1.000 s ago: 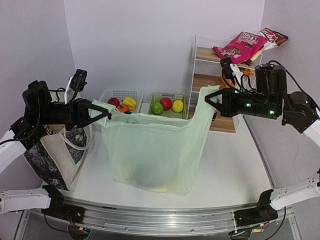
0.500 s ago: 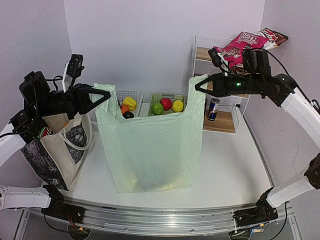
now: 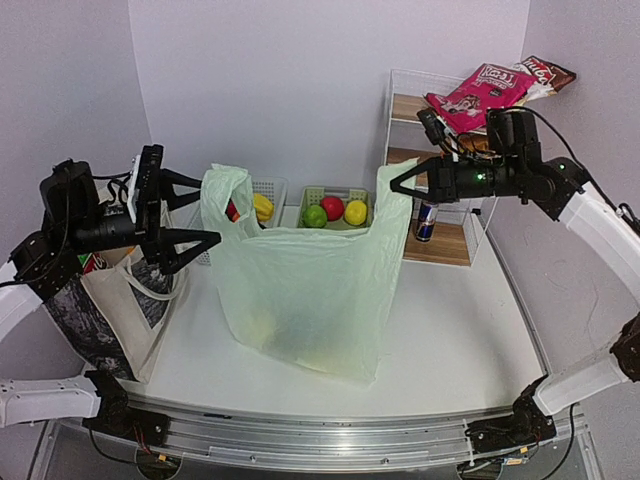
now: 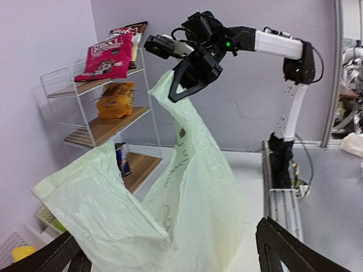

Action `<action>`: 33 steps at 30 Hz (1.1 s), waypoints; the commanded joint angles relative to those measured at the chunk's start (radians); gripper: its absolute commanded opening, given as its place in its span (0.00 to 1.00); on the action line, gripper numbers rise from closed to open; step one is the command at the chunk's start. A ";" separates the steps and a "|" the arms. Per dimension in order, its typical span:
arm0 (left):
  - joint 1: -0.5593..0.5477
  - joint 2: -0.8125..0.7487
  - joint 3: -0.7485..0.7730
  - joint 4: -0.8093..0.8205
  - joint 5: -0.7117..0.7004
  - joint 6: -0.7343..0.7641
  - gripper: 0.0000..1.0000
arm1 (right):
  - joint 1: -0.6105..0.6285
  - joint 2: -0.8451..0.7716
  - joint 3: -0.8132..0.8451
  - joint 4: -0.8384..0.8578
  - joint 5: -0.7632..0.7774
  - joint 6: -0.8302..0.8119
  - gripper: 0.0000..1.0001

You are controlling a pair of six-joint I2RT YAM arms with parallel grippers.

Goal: Place the mixed food into the grocery bags and tie them

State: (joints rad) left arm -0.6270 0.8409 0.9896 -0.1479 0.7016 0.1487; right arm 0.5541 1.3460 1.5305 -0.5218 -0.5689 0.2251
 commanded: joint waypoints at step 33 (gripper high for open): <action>0.167 0.413 0.147 -0.112 0.479 0.429 1.00 | -0.067 0.043 0.079 0.036 -0.300 0.019 0.00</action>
State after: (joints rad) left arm -0.4606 1.2399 1.0870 -0.3020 1.1106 0.5678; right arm 0.4892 1.4155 1.5986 -0.5167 -0.8284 0.2626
